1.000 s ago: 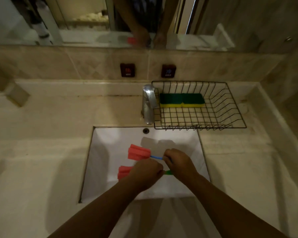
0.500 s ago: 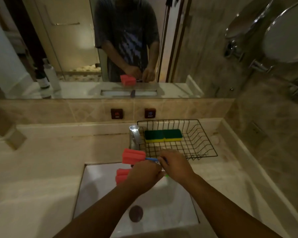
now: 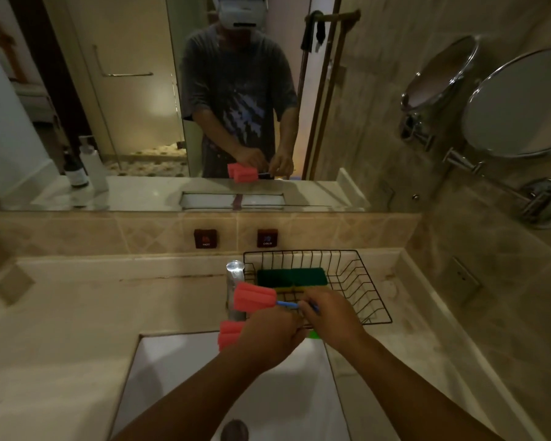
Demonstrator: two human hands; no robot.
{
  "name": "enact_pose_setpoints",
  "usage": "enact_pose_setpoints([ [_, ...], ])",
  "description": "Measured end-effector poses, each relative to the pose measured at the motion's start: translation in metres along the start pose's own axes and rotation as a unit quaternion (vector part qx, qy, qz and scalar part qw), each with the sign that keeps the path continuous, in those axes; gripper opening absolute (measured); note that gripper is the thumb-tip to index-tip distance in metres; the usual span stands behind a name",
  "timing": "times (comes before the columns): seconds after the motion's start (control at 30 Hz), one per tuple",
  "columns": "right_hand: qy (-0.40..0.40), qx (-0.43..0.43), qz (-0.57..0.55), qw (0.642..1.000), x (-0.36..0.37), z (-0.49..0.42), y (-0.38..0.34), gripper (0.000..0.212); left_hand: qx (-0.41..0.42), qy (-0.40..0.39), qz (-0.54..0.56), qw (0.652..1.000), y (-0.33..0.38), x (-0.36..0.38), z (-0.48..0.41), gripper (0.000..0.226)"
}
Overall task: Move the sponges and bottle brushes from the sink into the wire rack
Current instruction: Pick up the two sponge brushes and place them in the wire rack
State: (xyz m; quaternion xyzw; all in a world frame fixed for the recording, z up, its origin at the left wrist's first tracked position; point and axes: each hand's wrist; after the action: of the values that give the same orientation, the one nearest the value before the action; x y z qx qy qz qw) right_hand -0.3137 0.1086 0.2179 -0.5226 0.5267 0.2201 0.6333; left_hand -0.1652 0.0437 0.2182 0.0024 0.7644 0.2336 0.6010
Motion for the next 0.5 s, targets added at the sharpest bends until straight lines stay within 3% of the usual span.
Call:
enact_pose_setpoints([
  [0.5,-0.054,-0.009,0.003,0.999,0.013,-0.066,0.093,0.012,-0.024,-0.022,0.001,0.999,-0.006,0.059,-0.087,0.024],
])
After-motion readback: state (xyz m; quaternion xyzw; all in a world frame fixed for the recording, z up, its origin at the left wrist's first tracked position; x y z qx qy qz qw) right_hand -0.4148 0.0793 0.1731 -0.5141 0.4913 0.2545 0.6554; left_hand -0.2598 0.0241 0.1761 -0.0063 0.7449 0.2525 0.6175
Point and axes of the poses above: each hand's wrist, its own z-axis away from the middle knuckle, its own x-axis out of the palm, y = z × x, and after that the axes turned 7 degrees about x, right-handed
